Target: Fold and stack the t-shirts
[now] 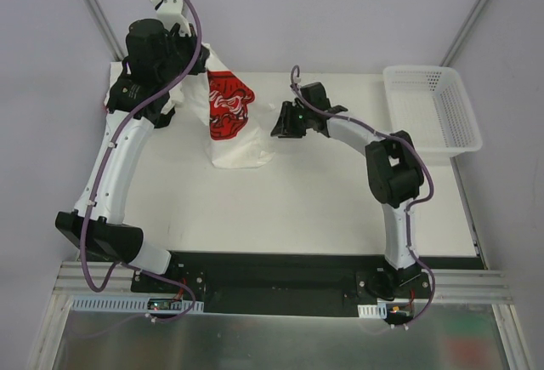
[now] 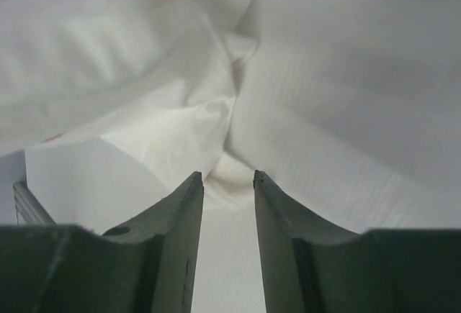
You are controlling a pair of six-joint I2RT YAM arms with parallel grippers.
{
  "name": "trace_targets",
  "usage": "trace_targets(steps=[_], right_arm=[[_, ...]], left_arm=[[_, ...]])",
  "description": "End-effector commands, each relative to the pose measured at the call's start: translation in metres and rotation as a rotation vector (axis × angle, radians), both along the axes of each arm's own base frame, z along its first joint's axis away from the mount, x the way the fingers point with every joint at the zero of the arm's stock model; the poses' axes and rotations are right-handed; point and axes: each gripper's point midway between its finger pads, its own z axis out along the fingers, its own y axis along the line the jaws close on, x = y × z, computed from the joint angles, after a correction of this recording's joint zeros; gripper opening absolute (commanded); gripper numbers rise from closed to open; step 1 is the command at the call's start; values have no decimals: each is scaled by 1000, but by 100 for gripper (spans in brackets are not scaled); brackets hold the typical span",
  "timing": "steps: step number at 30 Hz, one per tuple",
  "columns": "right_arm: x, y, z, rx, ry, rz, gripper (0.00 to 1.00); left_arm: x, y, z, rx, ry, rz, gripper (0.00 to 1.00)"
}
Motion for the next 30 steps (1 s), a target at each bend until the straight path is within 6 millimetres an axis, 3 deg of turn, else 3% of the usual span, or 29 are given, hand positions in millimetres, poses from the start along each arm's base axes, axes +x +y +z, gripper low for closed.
trace_targets(steps=[1, 9, 16, 30], right_arm=[[-21, 23, 52, 124, -103, 60, 40], [-52, 32, 31, 114, -43, 107, 49], [-59, 40, 15, 164, -17, 106, 53], [-82, 45, -13, 177, 70, 107, 54]], left_arm=[[5, 2, 23, -10, -89, 17, 0], [5, 2, 30, -8, -111, 19, 0], [1, 6, 42, 1, -143, 27, 0], [-2, 9, 41, 15, -148, 36, 0]])
